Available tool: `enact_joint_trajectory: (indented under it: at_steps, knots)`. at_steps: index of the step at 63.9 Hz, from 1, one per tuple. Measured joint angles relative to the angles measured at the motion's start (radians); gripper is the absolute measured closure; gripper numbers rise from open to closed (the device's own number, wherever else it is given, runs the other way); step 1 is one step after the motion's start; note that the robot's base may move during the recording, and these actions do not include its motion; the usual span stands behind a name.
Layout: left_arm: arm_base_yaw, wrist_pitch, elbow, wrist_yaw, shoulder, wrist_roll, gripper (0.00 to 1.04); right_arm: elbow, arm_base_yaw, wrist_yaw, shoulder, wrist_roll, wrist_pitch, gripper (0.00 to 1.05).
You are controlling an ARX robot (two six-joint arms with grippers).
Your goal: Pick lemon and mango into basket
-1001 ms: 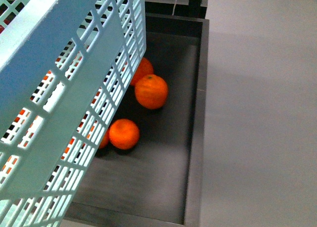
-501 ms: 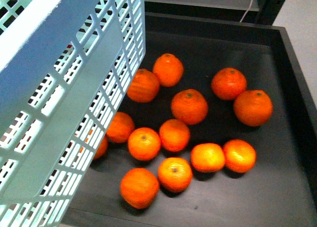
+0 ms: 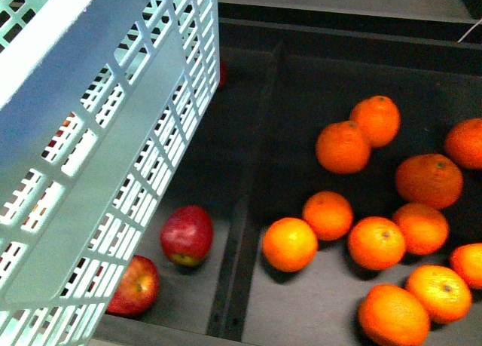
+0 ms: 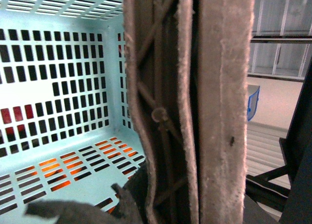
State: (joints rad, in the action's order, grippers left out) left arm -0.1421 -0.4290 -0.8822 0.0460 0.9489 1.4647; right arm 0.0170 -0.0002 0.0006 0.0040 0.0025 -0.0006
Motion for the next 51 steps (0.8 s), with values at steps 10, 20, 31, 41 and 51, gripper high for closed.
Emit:
enact_joint_trajectory:
  at_steps: [10,20,31,41,51]
  knots:
    - [0.0,0.0,0.0,0.002,0.001,0.0,0.9,0.0,0.0,0.0,0.0,0.0,-0.001,0.09]
    - [0.0,0.0,0.0,0.001,0.001,-0.001,0.9,0.0,0.0,0.0,0.0,0.0,0.0,0.09]
    - [0.0,0.0,0.0,0.003,0.0,-0.001,0.9,0.0,0.0,0.0,0.0,0.0,0.0,0.09]
    - [0.0,0.0,0.0,-0.002,0.0,-0.001,0.9,0.0,0.0,0.0,0.0,0.0,-0.001,0.09]
    - [0.0,0.0,0.0,0.0,0.0,-0.001,0.9,0.0,0.0,0.0,0.0,0.0,0.0,0.09]
